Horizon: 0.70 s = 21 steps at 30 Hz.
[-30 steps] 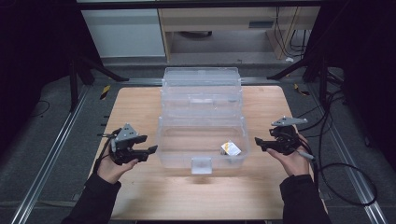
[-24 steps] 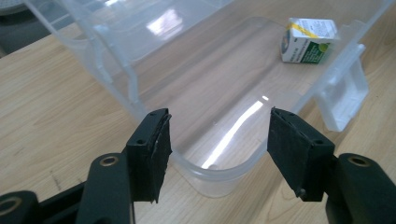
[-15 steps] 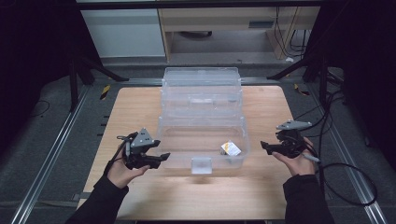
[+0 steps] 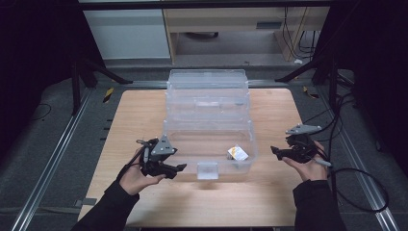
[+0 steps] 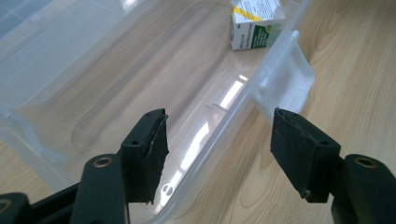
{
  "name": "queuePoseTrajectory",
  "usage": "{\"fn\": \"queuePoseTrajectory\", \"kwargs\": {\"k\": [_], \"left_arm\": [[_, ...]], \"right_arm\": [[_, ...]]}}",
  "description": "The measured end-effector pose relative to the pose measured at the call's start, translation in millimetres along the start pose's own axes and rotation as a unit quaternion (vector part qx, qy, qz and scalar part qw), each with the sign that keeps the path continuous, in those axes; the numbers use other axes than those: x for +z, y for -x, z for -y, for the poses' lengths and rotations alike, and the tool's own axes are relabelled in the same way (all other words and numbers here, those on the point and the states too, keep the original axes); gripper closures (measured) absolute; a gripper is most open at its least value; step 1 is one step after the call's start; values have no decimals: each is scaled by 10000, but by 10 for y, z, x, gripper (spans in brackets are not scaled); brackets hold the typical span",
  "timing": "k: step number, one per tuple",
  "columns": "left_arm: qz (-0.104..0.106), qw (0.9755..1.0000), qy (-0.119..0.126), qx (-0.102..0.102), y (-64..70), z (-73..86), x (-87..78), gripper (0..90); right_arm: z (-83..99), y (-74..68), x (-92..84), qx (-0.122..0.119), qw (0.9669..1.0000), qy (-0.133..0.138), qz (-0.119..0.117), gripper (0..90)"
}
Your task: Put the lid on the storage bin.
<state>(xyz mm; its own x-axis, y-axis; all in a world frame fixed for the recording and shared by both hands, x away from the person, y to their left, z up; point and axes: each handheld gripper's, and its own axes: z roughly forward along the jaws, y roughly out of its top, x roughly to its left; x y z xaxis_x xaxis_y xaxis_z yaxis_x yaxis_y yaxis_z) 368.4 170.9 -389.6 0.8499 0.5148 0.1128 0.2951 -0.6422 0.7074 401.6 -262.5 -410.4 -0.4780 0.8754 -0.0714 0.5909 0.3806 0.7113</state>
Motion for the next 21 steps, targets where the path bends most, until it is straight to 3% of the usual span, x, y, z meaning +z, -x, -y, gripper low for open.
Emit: {"fn": "queuePoseTrajectory", "kwargs": {"k": [5, 14, 21], "left_arm": [[183, 9991, -190, 328, 55, -85, 52, 352], [412, 9965, -460, 563, 76, -264, 237, 367], [664, 9930, -715, 666, 98, -412, 416, 380]], "right_arm": [[3, 21, -19, -21, 10000, 24, -19, 350], [7, 26, -25, -37, 10000, 46, -44, 356], [-3, 49, -52, -74, 9998, 174, -16, 369]]}}
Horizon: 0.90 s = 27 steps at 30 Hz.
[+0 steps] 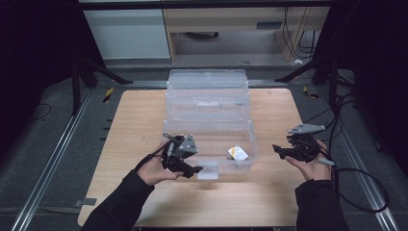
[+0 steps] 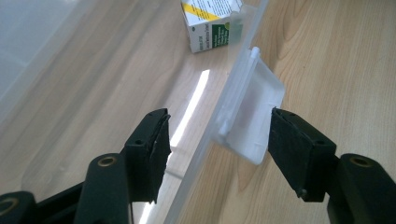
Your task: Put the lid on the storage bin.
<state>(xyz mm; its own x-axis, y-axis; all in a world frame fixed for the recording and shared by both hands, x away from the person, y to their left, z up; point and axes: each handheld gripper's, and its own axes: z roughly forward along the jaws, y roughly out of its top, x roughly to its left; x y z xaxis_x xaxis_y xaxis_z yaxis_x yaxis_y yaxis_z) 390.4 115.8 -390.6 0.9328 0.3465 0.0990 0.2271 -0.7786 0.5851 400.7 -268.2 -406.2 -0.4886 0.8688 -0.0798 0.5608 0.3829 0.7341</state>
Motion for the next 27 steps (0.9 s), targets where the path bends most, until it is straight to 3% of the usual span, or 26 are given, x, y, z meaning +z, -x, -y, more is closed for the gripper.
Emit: {"fn": "queuePoseTrajectory", "kwargs": {"k": [2, 6, 13, 27], "left_arm": [[43, 10000, -74, 40, -15, -34, 58, 390], [140, 9997, -190, 98, -47, -72, 138, 406], [288, 9978, -556, 226, -71, -70, 278, 449], [467, 9937, -896, 487, -78, -170, 427, 510]], "right_arm": [[-4, -2, 3, -3, 9999, 0, -150, 392], [-19, -15, 15, -38, 9998, 31, -179, 391], [-105, -50, 12, -289, 9992, 171, -197, 396], [-322, -148, 112, -768, 9957, 319, -415, 419]]}}
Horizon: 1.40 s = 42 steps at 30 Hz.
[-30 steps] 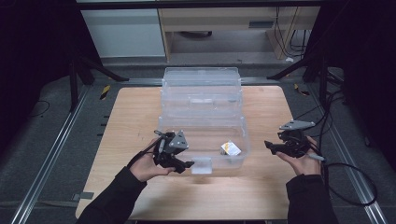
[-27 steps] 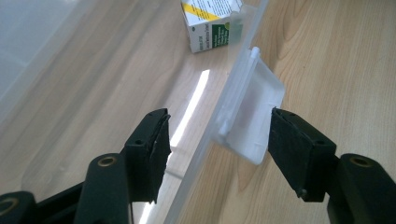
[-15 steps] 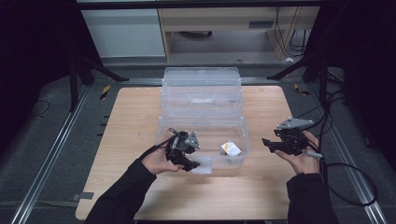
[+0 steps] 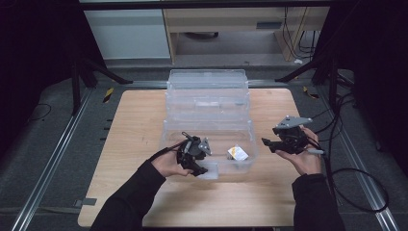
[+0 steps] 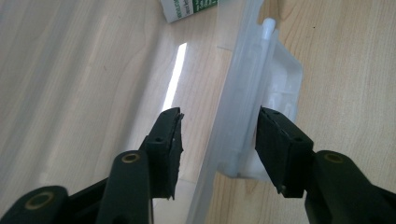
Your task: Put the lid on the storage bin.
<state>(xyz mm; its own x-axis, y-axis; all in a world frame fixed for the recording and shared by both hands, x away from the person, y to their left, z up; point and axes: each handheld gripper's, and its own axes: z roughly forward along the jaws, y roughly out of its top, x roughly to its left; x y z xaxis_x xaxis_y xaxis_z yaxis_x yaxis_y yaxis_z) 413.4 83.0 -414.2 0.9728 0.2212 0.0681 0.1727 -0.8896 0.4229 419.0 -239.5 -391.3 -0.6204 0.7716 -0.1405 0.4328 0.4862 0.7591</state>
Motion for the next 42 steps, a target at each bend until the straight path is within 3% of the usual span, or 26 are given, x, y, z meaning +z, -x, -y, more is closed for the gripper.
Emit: {"fn": "queuePoseTrajectory", "kwargs": {"k": [17, 34, 42], "left_arm": [[480, 9987, -22, 179, -61, -1, 91, 591], [587, 9980, -41, 247, -74, -7, 98, 613], [567, 9981, -63, 243, -60, -11, 102, 610]], "right_arm": [[-488, 49, 140, -199, 9984, 442, -288, 434], [-913, 41, 285, -334, 9948, 741, -609, 460], [-1121, 37, 385, -483, 9938, 690, -724, 473]]}}
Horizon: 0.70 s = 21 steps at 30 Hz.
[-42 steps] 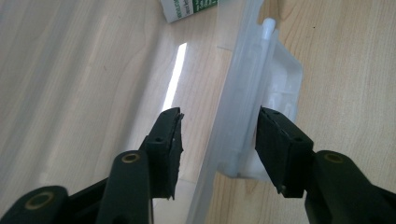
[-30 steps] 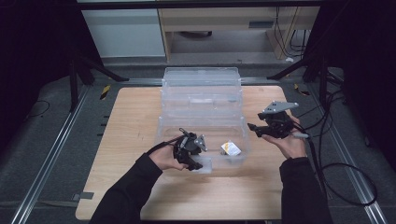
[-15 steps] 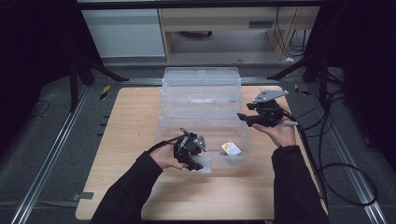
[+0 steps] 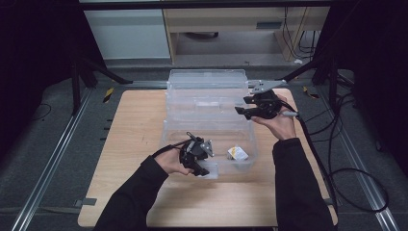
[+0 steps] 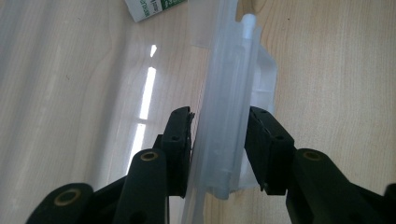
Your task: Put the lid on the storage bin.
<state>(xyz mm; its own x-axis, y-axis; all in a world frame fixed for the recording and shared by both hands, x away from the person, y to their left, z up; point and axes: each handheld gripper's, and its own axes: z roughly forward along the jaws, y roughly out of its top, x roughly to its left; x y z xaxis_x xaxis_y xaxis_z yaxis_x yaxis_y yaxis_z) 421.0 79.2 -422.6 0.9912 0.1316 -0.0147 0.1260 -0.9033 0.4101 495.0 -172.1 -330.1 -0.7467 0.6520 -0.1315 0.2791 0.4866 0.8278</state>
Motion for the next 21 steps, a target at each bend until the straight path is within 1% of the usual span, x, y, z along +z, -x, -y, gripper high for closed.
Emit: {"fn": "queuePoseTrajectory", "kwargs": {"k": [4, 5, 7, 9, 10, 16, 18, 21], "left_arm": [[10, 10000, 8, 2, -1, 2, 2, 608], [3, 10000, 15, 33, -3, 3, 2, 608], [6, 10000, 47, 10, 4, 10, 5, 608], [19, 10000, 54, 21, 0, 11, 6, 608], [14, 10000, 53, 27, 1, 11, 6, 608], [32, 10000, 50, 57, -5, 14, 8, 606], [53, 10000, 58, 49, -10, 15, 10, 606], [57, 9999, 63, 53, -11, 17, 10, 606]], "right_arm": [[-93, 17, 69, -28, 9999, 30, -92, 476], [-119, 23, 90, -38, 9999, 19, -120, 476], [-170, 29, 129, -80, 9999, 31, -139, 477], [-216, 33, 170, -98, 9996, 72, -235, 478], [-238, 34, 191, -122, 9996, 83, -248, 482], [-350, 67, 321, -191, 9993, 7, -310, 490], [-383, 83, 362, -185, 9989, 30, -437, 491], [-421, 85, 405, -311, 9983, 3, -483, 502]]}}
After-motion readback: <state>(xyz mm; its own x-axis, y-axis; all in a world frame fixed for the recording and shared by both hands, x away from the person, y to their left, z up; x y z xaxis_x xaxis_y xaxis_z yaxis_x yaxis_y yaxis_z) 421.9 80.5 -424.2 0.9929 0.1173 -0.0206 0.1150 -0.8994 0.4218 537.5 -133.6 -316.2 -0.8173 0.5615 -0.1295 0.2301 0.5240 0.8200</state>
